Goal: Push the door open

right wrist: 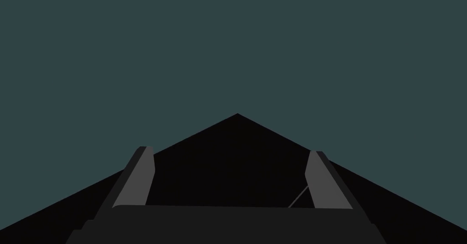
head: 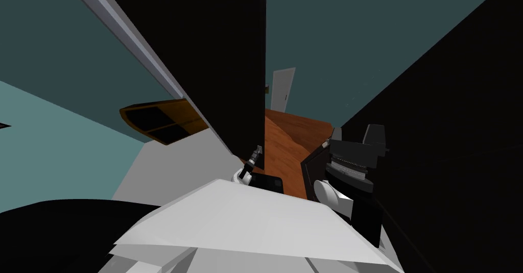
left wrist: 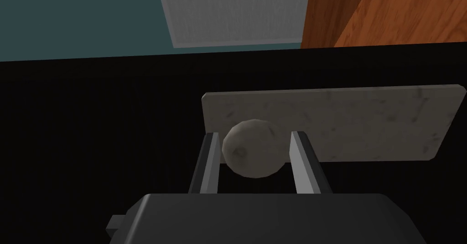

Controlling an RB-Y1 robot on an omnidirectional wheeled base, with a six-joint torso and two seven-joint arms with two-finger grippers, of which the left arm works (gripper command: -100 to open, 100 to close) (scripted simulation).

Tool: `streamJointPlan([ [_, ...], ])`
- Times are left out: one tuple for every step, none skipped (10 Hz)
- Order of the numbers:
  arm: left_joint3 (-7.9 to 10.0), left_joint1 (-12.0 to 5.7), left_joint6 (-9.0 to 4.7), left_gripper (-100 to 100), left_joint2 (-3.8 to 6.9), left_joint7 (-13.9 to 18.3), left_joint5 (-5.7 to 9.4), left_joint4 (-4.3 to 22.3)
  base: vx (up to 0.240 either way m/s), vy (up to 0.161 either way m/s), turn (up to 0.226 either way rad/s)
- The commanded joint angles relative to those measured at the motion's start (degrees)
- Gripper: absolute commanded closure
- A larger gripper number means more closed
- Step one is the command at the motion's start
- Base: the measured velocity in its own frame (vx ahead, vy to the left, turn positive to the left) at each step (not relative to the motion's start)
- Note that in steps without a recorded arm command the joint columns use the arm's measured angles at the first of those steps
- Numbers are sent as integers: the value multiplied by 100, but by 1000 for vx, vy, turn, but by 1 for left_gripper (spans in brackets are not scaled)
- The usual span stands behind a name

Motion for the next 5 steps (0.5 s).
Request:
streamJointPlan([
  [4, -1, -12, 100, 1, 3, 3, -7, -7, 1, 3],
  [4, -1, -12, 100, 1, 3, 3, -7, 0, 0, 0],
  [76, -6, 4, 100, 38, -17, 31, 22, 79, -41, 31],
  [117, -13, 5, 100, 54, -27, 47, 31, 142, -96, 44],
  [168, -22, 5, 100, 72, -40, 67, 41, 150, -70, 40],
])
